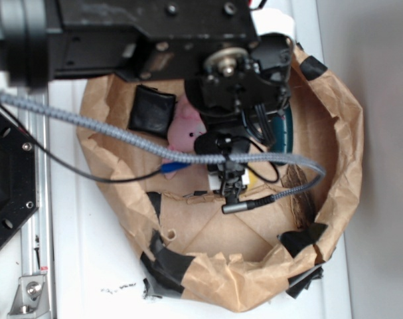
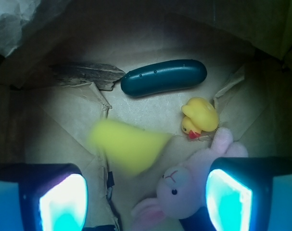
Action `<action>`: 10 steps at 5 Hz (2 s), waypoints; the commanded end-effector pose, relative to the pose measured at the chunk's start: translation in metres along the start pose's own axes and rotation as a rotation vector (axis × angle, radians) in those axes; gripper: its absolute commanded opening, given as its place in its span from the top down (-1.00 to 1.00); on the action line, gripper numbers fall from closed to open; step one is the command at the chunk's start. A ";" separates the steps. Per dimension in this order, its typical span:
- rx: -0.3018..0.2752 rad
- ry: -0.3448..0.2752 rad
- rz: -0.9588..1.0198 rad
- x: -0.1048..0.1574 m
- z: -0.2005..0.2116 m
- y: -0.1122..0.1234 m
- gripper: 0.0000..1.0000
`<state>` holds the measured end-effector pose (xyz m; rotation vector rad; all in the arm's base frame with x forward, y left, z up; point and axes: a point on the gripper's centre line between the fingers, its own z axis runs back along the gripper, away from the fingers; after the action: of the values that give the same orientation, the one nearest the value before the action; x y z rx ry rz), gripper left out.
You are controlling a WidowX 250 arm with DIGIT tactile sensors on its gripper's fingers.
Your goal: Grab the pink bunny.
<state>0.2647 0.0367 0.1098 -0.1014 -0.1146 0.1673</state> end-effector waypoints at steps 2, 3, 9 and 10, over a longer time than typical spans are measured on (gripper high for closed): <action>0.067 -0.002 0.046 -0.029 0.001 0.038 -1.00; 0.022 0.008 0.063 -0.037 -0.016 0.040 -1.00; 0.061 -0.049 0.120 -0.009 -0.054 0.058 1.00; 0.062 -0.050 0.107 -0.009 -0.050 0.057 1.00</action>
<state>0.2500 0.0722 0.0370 -0.0540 -0.1024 0.2666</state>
